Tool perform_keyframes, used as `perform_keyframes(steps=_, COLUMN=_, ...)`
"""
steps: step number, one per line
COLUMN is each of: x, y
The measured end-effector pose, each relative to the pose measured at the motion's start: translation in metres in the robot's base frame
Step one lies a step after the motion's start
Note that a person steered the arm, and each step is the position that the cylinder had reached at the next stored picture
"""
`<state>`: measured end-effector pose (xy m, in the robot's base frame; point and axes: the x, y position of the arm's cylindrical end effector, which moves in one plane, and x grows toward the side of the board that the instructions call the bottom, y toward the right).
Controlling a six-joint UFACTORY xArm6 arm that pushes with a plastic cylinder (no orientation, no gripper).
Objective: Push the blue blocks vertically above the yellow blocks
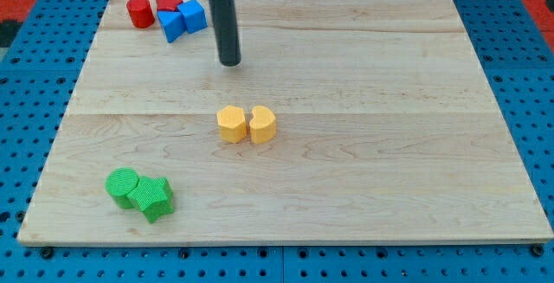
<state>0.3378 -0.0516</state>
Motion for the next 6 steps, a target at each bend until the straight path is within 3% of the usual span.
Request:
perform_keyframes(steps=1, x=-0.074, y=0.025)
perform_keyframes(steps=2, x=-0.143, y=-0.032)
perform_keyframes(steps=3, x=-0.14, y=-0.067)
perform_keyframes(steps=4, x=-0.103, y=-0.076)
perform_keyframes(steps=5, x=-0.05, y=-0.102)
perform_keyframes(steps=6, x=0.019, y=-0.089)
